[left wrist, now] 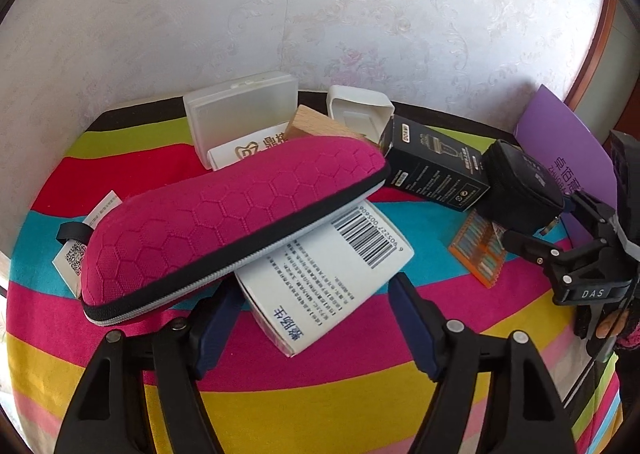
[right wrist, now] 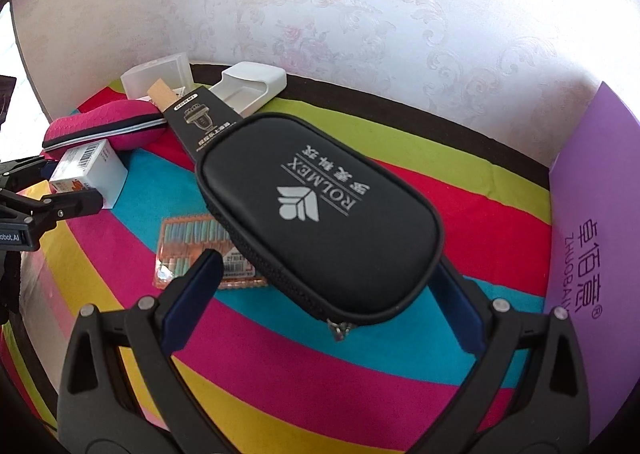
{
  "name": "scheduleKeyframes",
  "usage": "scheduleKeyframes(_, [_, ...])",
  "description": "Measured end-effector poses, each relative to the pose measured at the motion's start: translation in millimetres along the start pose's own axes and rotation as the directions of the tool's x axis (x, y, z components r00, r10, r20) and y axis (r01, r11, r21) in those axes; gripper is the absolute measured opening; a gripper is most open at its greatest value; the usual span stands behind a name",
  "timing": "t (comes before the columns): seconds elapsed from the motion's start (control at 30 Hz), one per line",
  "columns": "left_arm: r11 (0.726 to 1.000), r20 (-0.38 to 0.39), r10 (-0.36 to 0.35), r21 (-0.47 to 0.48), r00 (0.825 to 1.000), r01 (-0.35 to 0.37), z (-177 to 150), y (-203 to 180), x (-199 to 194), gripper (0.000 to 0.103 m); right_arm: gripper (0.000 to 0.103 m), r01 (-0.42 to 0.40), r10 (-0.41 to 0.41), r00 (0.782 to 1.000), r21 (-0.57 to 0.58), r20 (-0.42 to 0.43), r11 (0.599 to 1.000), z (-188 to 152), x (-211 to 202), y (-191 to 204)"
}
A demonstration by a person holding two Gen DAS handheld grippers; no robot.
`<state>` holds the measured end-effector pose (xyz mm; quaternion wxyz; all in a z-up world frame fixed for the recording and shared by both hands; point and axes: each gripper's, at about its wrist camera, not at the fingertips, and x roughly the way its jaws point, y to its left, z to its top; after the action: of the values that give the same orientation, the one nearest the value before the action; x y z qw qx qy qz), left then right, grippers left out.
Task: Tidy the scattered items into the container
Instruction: 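Move both grippers back toward the remaining items on the bedspread, then grasp the white medicine box with the left gripper while the right gripper grasps the black pouch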
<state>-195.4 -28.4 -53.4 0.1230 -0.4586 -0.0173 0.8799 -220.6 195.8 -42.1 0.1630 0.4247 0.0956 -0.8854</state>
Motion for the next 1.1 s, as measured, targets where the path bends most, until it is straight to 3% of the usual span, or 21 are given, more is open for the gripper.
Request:
scheduleKeyframes(0.1, [1.0,0.0,0.002,0.026,1.0,-0.002,-2.2,-4.7,-1.5,0.06,0.095,-0.002,0.002,1.0,-0.032,0.006,0.999,0.5,0.8,6.0])
scheduleKeyframes(0.3, [0.998,-0.003,-0.016,0.067,1.0,0.016,-8.0,-12.5,-6.6,0.047,0.073,-0.013,0.014,1.0,-0.035,0.026,0.999,-0.1,-2.7,6.5])
scheduleKeyframes(0.67, [0.996,-0.007,-0.057,0.075,0.998,0.057,-24.3,-17.5,-20.9,0.042,0.053,-0.015,0.016,0.998,-0.022,0.054,1.0,-8.3,-19.2,11.1])
scheduleKeyframes(0.87, [0.994,-0.008,-0.058,0.088,0.998,0.059,-30.2,-18.1,-25.0,0.043,0.053,-0.03,0.032,0.998,-0.053,0.047,0.998,-21.0,-34.0,21.8])
scheduleKeyframes(1.1, [0.995,-0.037,-0.095,0.035,0.995,0.097,-16.2,-16.7,-17.8,0.05,0.063,-0.037,0.037,0.999,-0.012,0.018,0.999,-16.1,-26.4,19.1])
